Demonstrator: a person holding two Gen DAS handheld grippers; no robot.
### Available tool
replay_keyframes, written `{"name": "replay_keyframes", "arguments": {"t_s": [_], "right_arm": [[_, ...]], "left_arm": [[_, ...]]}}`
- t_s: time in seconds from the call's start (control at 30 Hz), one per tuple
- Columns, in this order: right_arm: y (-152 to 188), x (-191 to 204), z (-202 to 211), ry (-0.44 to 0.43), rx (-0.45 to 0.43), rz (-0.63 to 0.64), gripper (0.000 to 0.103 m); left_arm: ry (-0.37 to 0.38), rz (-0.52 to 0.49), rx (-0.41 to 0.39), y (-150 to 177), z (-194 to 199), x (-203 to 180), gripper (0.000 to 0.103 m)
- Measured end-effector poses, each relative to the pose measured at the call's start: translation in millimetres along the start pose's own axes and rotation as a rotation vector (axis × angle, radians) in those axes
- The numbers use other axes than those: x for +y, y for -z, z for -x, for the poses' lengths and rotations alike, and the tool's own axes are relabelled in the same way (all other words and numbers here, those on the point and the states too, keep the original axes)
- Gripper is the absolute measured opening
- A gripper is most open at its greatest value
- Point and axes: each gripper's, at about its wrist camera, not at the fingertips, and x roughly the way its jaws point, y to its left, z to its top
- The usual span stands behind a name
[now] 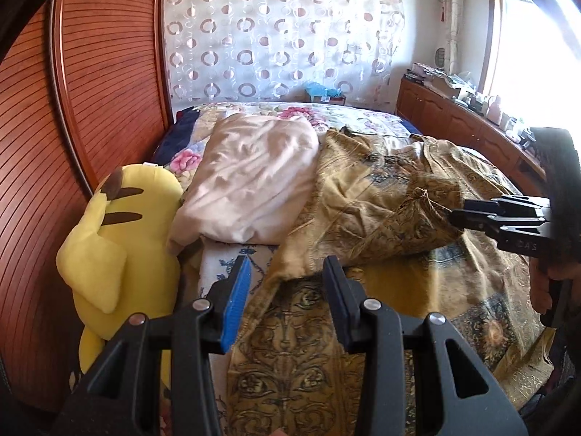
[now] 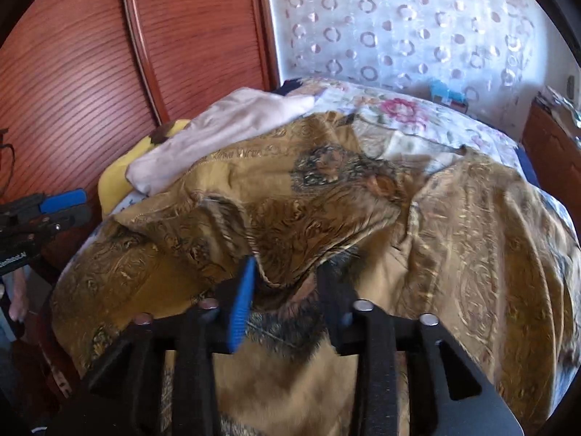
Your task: Fold small clothes
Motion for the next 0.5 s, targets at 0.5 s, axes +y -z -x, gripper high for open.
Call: {"name": "replay_keyframes", "arguments": {"t_s": [0.5], "right_arm": [[-37, 15, -18, -0.093, -0.06, 0.019, 0.039]], "left_arm": [[-0.002, 0.006, -0.025, 1, 11, -7, 0.039]]}}
